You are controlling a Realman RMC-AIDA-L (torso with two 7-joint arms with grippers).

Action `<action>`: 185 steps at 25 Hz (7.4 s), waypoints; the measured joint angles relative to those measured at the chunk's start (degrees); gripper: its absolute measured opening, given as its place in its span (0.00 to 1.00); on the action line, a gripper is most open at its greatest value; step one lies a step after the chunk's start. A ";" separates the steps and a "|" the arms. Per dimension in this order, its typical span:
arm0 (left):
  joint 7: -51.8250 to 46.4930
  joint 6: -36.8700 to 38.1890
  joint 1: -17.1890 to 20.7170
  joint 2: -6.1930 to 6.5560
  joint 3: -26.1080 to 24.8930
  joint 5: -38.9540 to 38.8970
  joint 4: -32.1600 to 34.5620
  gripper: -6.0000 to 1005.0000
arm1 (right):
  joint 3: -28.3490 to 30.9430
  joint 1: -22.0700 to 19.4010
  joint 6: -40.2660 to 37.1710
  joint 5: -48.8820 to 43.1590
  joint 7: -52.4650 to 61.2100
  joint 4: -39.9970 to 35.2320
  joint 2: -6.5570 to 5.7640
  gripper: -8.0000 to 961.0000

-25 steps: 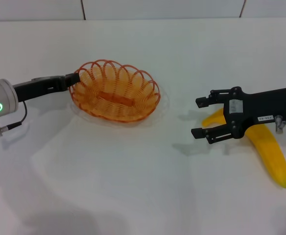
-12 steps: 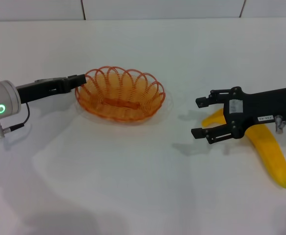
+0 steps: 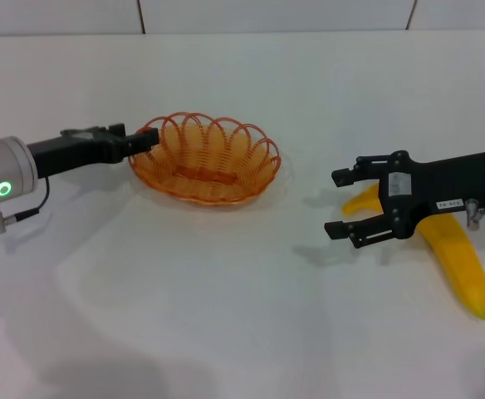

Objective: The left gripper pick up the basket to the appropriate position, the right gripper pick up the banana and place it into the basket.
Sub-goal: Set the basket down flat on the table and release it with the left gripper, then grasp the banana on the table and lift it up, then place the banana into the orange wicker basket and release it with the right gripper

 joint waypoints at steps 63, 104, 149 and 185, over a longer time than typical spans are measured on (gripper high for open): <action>67.12 18.20 11.11 -0.55 -0.26 -31.93 -29.18 0.76 | 3.63 -0.44 0.22 -0.70 0.36 0.53 0.20 0.92; 70.07 20.40 12.23 -0.49 -0.26 -33.14 -31.46 0.76 | -1.04 -9.15 5.45 -33.30 35.94 -36.96 6.83 0.91; 69.73 20.40 11.25 -0.48 -0.26 -33.05 -31.84 0.76 | -8.87 -2.59 5.27 -46.21 45.01 -32.17 6.58 0.91; 69.60 20.98 11.10 -0.63 -0.27 -33.05 -32.11 0.76 | -8.94 -4.73 5.29 -41.65 46.52 -41.22 6.86 0.53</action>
